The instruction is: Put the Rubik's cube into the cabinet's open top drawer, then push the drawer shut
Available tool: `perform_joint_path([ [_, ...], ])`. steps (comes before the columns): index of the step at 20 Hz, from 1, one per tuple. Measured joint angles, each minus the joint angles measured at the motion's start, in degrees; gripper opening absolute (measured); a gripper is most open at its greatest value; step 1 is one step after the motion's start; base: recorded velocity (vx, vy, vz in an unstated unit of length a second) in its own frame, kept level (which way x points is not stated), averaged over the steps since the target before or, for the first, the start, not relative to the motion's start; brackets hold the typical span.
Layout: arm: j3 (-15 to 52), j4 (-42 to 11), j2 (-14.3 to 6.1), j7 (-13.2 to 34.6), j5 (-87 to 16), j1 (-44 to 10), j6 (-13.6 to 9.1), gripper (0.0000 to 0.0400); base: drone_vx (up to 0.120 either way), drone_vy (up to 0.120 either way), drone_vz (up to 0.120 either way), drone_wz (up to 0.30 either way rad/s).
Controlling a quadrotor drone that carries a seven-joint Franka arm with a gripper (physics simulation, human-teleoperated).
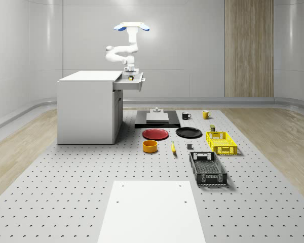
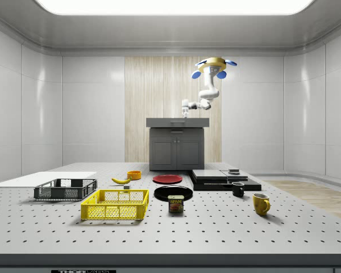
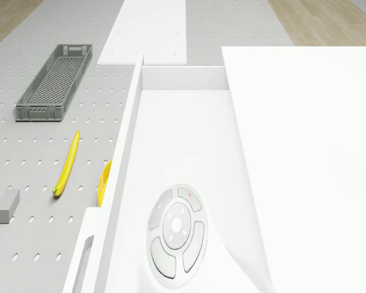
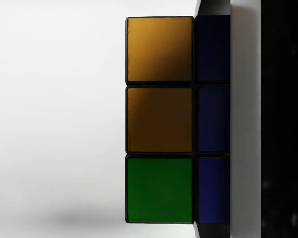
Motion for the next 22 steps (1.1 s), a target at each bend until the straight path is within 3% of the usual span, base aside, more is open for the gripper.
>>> perform_joint_path([
  [5, -0.64, 0.26, 0.75, -0.27, -0.82, 0.2, -0.38, 0.0382, 0.0, 0.0, 0.0, 0.0],
  [14, 5.09, -2.77, 1.06, -0.7, 4.21, 2.41, -3.88, 0.0398, 0.0, 0.0, 0.0, 0.0],
  [18, 8.76, -4.2, 1.17, -0.76, 7.59, 3.33, -5.62, 0.0399, -0.01, 0.02, 0.11, 0.0],
  [22, 11.59, -5.09, 1.27, -0.73, 10.24, 3.83, -6.82, 0.04, -0.12, 0.12, 0.12, 0.0],
])
